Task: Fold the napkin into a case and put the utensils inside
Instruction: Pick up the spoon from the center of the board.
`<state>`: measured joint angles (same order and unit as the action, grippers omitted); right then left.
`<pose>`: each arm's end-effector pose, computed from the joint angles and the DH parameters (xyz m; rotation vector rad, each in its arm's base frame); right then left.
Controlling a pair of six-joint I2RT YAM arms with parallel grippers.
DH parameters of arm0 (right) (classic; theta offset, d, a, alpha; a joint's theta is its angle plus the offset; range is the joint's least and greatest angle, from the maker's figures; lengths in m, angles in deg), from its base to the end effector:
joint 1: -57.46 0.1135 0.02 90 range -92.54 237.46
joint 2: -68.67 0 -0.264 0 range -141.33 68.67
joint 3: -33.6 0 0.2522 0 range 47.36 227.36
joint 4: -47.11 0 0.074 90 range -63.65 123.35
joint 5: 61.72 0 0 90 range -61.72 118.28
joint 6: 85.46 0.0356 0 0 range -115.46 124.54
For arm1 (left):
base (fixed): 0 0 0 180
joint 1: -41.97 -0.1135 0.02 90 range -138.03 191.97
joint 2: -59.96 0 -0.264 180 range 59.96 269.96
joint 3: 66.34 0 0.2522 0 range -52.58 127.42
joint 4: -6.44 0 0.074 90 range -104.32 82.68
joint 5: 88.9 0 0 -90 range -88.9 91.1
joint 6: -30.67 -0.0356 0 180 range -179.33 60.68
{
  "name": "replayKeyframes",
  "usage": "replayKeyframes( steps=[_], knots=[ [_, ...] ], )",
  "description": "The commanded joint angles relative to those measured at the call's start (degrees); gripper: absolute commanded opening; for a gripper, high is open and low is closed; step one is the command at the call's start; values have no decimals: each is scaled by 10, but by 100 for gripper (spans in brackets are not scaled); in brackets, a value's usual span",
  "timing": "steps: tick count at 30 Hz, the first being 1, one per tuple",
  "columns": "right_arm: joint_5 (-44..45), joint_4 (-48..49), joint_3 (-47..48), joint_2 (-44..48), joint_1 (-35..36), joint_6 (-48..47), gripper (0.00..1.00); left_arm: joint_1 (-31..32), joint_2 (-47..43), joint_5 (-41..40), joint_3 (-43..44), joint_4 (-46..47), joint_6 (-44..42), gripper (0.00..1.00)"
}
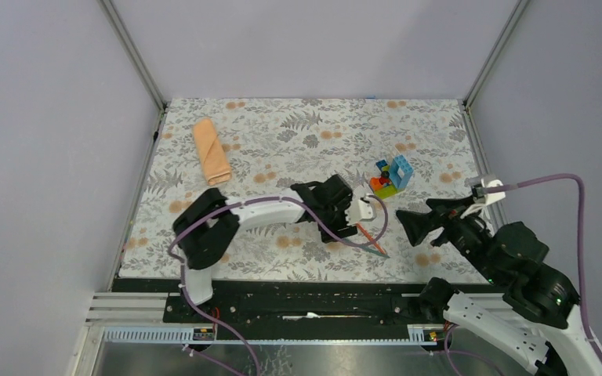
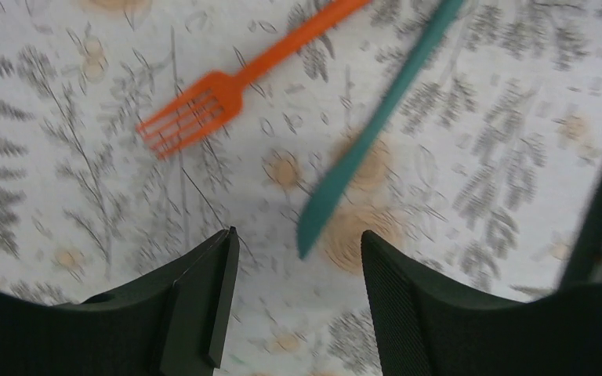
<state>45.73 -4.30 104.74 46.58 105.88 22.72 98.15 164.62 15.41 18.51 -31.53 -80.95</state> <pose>0.0402 0.0292 0.3988 -0.1936 1.6380 0.6504 0.2053 -0.3222 0.1916 1.7233 1.9841 -0.5401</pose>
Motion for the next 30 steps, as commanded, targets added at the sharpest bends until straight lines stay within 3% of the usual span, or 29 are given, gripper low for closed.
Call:
replayKeyframes(
  steps=[1, 6, 13, 24, 30],
  knots=[
    [19, -17, 36, 16, -1, -10, 98, -12, 66, -15, 104, -10, -134, 62],
    [9, -30, 35, 33, -1, -7, 99, -34, 111, -15, 179, -57, -169, 63],
    [18, -30, 26, 54, -2, -5, 100, -60, 196, 58, 316, -186, -202, 65],
    [24, -29, 47, 44, -2, -19, 100, -41, 185, 156, 310, -132, -240, 65],
    [26, -32, 51, 45, -1, -17, 100, -24, 200, 164, 304, -118, -263, 63]
  ],
)
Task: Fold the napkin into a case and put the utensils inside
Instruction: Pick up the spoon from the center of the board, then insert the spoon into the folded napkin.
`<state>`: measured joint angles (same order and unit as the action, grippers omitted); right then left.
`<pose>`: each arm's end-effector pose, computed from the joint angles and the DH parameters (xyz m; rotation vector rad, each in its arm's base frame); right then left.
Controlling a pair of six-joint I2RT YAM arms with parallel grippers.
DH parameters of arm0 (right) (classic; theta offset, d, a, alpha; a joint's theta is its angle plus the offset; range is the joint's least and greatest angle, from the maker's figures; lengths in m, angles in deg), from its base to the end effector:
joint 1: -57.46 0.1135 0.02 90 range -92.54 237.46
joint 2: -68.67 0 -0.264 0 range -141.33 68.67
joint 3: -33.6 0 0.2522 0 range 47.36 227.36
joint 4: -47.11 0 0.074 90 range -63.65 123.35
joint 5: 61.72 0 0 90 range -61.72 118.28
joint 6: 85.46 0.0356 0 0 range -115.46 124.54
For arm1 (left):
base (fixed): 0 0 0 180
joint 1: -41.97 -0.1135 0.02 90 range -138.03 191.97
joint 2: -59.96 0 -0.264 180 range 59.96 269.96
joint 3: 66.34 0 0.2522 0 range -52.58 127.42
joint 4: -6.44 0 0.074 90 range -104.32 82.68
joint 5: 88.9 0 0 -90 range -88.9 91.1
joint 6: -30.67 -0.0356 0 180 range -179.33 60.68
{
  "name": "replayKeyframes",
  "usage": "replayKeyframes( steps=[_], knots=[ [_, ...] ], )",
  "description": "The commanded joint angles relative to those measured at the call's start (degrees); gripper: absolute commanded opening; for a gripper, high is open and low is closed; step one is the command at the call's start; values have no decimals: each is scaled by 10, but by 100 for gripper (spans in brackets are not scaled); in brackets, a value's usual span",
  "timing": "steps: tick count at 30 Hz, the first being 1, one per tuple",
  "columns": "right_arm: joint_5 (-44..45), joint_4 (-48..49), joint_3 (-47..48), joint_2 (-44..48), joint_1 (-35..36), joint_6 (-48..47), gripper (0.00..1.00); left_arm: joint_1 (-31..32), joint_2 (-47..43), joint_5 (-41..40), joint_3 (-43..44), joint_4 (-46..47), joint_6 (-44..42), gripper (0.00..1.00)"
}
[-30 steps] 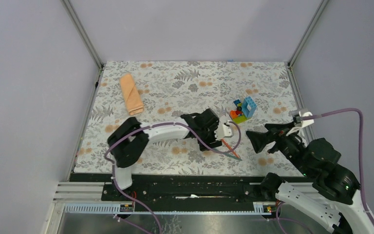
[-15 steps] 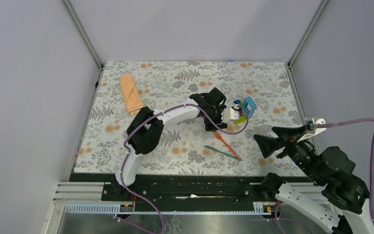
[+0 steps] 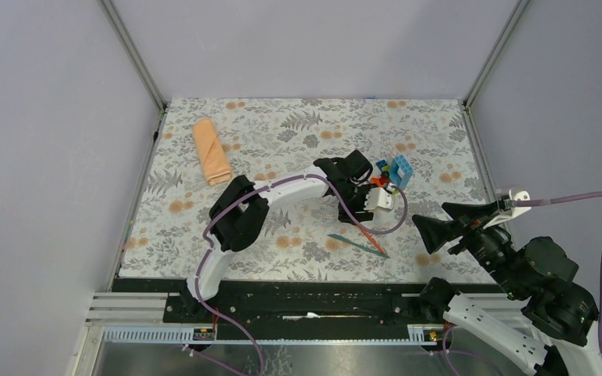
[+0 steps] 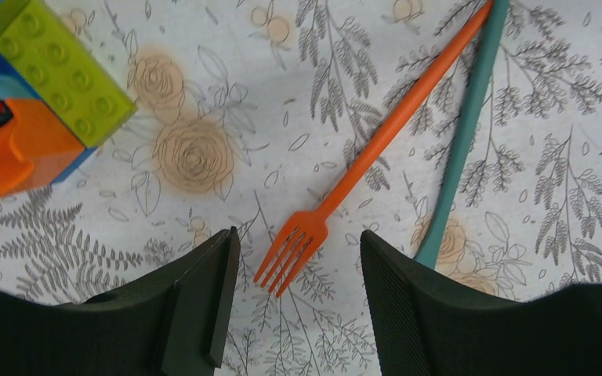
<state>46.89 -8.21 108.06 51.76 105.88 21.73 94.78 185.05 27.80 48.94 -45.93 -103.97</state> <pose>0.0154 0.0002 0.4073 -0.1628 1.5627 0.6591 0.2711 -0.3838 0.1930 2.0673 1.6100 -0.6653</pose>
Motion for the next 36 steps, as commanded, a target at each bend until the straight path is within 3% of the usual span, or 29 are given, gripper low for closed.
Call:
replayKeyframes(
  steps=[1, 11, 17, 19, 22, 25, 31, 33, 36],
  knots=[
    [14, 7, 18, -6, -1, -8, 100, 12, -2, 41, 1, 23, -36, 62],
    [11, 7, 15, -10, -1, -6, 100, 22, 44, 70, 45, -38, -62, 54],
    [13, 7, 11, -8, -2, -2, 100, 22, 60, 54, 39, -22, -60, 48],
    [13, 7, 10, -7, -1, -2, 100, 22, 64, 40, 34, -14, -55, 43],
    [15, 8, 10, -9, -1, -2, 100, 23, 46, 18, 4, 19, -40, 20],
    [14, 9, 8, -9, -1, 1, 100, 22, 2, -12, -73, 82, -19, 15],
    [12, 15, 4, -7, -1, -2, 100, -7, -91, -65, -215, 209, 122, 6],
    [13, 15, 4, -5, -1, -2, 100, -17, -126, -119, -265, 260, 191, 0],
    [12, 15, 2, -5, -2, -5, 100, -30, -156, -210, -290, 257, 308, 0]
  ],
)
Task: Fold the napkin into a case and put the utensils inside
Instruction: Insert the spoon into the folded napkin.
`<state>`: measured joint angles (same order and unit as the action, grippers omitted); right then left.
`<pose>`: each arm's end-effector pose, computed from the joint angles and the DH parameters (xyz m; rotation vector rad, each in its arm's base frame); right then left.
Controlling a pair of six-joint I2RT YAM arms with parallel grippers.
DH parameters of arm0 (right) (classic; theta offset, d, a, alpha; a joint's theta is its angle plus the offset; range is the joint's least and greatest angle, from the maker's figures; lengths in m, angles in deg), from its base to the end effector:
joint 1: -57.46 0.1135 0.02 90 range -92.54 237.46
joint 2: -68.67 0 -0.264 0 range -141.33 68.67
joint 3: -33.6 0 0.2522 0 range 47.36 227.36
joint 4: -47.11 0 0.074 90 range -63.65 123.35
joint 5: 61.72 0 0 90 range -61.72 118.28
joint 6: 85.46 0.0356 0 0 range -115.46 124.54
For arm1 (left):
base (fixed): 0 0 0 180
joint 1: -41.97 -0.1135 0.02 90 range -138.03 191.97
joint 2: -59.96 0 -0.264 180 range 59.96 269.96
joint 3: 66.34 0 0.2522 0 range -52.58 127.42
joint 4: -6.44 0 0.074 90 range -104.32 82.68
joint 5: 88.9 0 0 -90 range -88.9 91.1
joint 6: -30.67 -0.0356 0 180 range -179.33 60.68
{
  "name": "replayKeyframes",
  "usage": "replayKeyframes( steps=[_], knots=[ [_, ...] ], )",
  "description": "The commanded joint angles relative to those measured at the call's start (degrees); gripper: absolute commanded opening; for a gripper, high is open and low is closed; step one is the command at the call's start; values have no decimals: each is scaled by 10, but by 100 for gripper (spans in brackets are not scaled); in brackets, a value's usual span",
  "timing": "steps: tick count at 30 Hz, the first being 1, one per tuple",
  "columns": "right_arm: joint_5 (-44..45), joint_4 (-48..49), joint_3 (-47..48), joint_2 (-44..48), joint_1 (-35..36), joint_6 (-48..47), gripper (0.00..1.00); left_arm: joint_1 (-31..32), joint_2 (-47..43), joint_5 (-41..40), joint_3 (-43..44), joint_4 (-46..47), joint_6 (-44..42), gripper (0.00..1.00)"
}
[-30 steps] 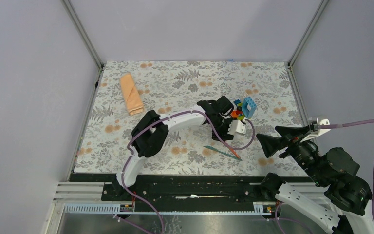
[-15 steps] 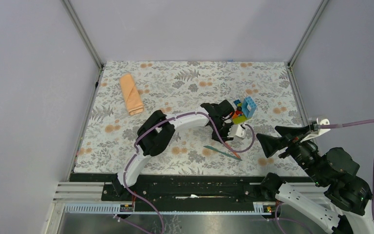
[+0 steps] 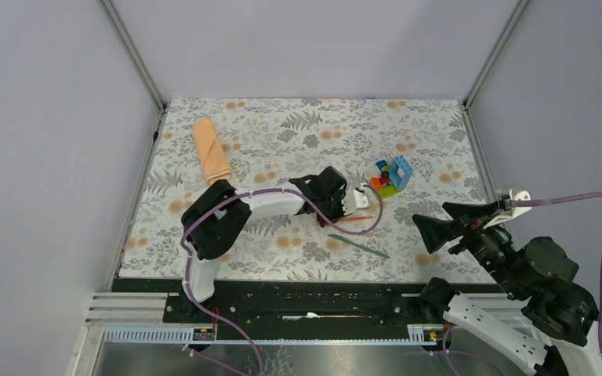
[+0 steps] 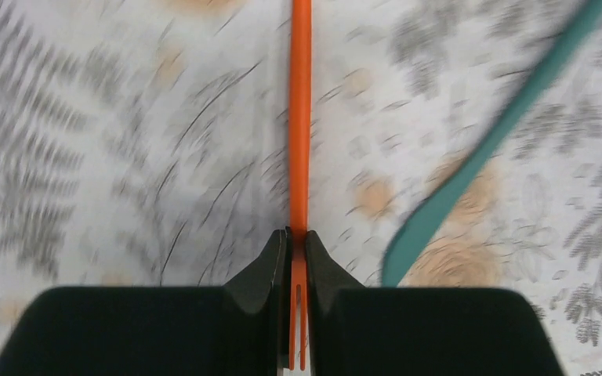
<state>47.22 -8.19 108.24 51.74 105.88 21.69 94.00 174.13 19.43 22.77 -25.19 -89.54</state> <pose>0.0151 -0.0004 0.4081 -0.1575 1.5598 0.6557 0.2470 -0.3346 0.1574 1.7881 1.8592 -0.5541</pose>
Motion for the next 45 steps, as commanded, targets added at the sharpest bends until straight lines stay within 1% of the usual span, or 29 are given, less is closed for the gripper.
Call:
replayKeyframes(
  steps=[1, 2, 5, 7, 9, 13, 14, 16, 19, 22, 25, 27, 29, 30, 31, 32, 37, 40, 45],
  knots=[
    [7, 15, -2, -5, -1, -5, 100, -29, -54, -142, -31, 39, 206, 0],
    [4, 17, -4, -7, -1, -6, 100, -37, -63, -159, -36, 35, 253, 0],
    [-2, 27, -11, -8, -1, -9, 100, -63, -102, -173, -67, 26, 395, 0],
    [-7, 32, -18, -10, -1, -12, 100, -84, -134, -189, -84, -6, 480, 0],
    [-13, 38, -28, -13, -1, -15, 100, -107, -169, -200, -88, -61, 552, 0],
    [-38, 60, -55, -21, -1, -12, 100, -151, -249, -211, -92, -191, 641, 0],
    [-48, 66, -61, -22, -1, -10, 100, -170, -268, -208, -92, -230, 654, 0],
    [-62, 80, -74, -25, -1, -7, 100, -231, -305, -202, -100, -291, 668, 0],
    [-74, 95, -89, -27, -1, -3, 100, -335, -346, -202, -106, -347, 645, 0],
    [-79, 106, -98, -32, -1, -4, 100, -403, -348, -199, -85, -372, 601, 0],
    [-81, 110, -101, -38, -1, -12, 100, -479, -320, -179, -70, -380, 538, 0],
    [-80, 114, -103, -40, -1, -16, 100, -517, -302, -174, -59, -366, 494, 0],
    [-77, 118, -107, -40, -1, -18, 100, -558, -279, -141, -48, -353, 469, 0],
    [-77, 121, -108, -38, -1, -18, 100, -569, -266, -118, -39, -346, 457, 0],
    [-76, 122, -110, -38, -2, -18, 100, -577, -253, -113, -29, -344, 452, 0],
    [-76, 125, -112, -37, -1, -18, 100, -580, -239, -121, -16, -343, 447, 0],
    [-76, 127, -113, -36, -1, -16, 100, -584, -188, -106, 29, -331, 417, 0],
    [-73, 127, -113, -35, -1, -18, 100, -584, -181, -90, 40, -315, 409, 0],
    [-65, 127, -112, -35, -1, -26, 100, -584, -165, -98, 48, -304, 403, 0]
  ],
)
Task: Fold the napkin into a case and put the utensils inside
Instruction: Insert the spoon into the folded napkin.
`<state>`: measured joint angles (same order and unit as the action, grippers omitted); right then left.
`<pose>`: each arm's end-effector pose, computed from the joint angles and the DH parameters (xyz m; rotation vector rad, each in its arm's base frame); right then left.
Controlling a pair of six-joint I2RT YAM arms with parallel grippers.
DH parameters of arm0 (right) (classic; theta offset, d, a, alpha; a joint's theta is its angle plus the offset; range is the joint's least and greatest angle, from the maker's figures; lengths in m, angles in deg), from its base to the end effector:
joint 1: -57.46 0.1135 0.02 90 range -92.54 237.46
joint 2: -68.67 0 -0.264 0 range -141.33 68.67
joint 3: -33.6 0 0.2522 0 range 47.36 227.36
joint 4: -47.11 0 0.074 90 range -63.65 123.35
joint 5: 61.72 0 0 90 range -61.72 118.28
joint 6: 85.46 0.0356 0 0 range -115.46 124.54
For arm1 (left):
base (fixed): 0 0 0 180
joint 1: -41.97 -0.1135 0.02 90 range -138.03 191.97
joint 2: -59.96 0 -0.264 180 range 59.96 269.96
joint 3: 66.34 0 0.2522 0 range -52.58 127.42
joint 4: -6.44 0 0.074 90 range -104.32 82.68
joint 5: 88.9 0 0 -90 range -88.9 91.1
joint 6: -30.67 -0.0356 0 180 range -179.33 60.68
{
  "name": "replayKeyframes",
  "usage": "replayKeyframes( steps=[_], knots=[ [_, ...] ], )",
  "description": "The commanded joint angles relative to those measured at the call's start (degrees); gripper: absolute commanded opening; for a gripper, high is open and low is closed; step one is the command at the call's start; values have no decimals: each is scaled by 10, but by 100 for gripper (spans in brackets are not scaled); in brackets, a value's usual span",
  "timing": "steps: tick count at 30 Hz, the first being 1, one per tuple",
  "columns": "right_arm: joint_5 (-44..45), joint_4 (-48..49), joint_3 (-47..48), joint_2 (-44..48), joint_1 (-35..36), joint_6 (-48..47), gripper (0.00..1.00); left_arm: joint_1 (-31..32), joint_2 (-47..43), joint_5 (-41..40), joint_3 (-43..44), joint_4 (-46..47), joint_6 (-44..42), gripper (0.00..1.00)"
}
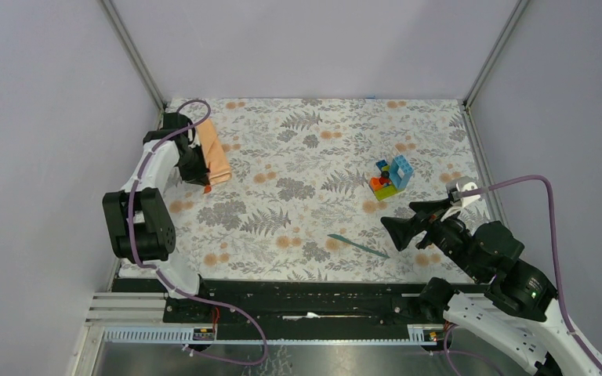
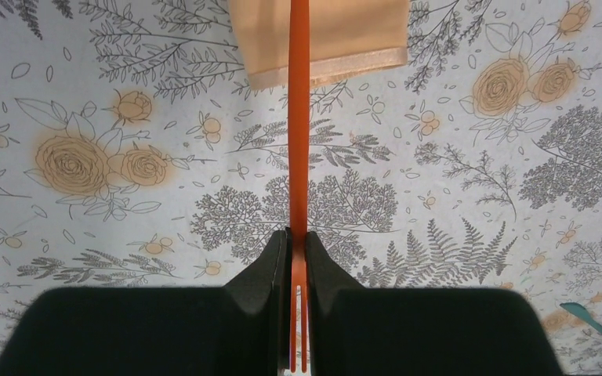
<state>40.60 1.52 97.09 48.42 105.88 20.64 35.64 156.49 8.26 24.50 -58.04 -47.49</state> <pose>0.0486 0.0434 0.3732 -0.2945 1.6294 0.6934 0.3365 0.0329 0.2479 -0.4112 2.7652 -0.1982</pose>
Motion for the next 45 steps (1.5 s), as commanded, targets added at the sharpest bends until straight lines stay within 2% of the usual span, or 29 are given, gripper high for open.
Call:
replayKeyframes(
  steps=[1, 6, 13, 21, 45],
  knots=[
    [3, 30, -1, -2, -1, -17, 100, 0, 14, 21, 28, 33, -15, 0],
    [7, 29, -1, 0, -1, -22, 100, 1, 32, 44, 13, 79, 12, 0],
    [9, 30, -6, 4, -1, -20, 100, 4, 52, 24, 13, 135, 37, 0],
    [10, 29, -6, 6, -1, -19, 100, 4, 105, 0, 53, 122, 36, 0],
    [18, 29, -4, 8, -1, -21, 100, 5, 164, -25, 105, 159, 55, 0]
  ],
)
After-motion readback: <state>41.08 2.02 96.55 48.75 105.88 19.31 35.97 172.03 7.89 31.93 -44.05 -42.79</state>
